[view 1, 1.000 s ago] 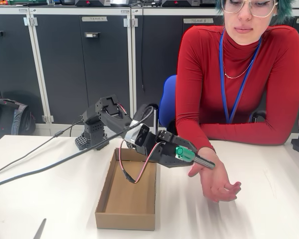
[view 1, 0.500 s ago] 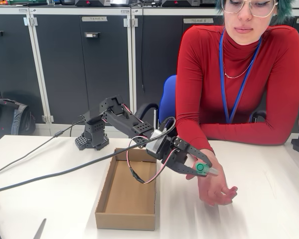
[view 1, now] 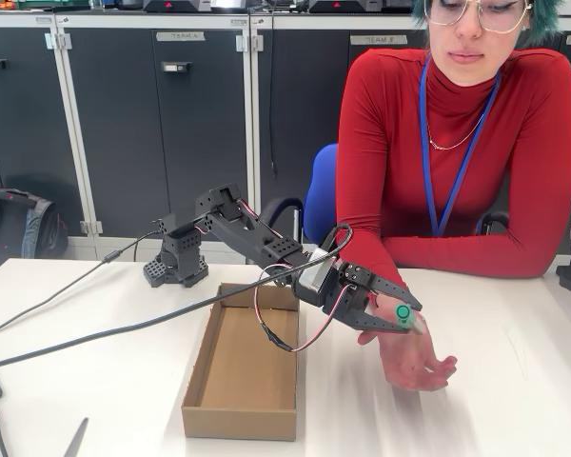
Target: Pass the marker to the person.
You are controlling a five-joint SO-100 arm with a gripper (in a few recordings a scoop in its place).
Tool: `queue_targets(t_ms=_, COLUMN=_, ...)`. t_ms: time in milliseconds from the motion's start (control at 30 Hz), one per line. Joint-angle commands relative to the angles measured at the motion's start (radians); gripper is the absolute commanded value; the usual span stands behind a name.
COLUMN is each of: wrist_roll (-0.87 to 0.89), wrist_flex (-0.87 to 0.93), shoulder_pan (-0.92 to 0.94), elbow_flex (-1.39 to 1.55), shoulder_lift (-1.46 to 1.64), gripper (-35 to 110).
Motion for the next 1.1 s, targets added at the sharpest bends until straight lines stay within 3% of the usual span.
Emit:
queue_targets(t_ms=0, wrist_roll=-0.031, wrist_flex=0.002, shoulder_pan=-0.034, elbow_flex=0.008, shoulder_lift=0.06, gripper=28)
queue_targets(t_ms=167, wrist_roll=-0.06, wrist_flex=0.008, shoulder_pan=-0.017, elbow_flex=0.043, shoulder_lift=0.072, gripper=43)
queue_targets(t_ms=433, wrist_roll=-0.098, wrist_flex=-0.034, shoulder_pan=0.011, elbow_flex=0.098, shoulder_lift=0.126, gripper=38)
queue_targets(t_ms=700, wrist_roll=-0.086, wrist_flex=0.087, shoulder_pan=0.048, elbow_flex=0.17, shoulder_lift=0.247, gripper=38)
queue_targets(t_ms=1067, wrist_roll=-0.258, wrist_flex=0.199, shoulder_pan=0.192, elbow_flex=0.342, shoulder_lift=0.407, gripper=39)
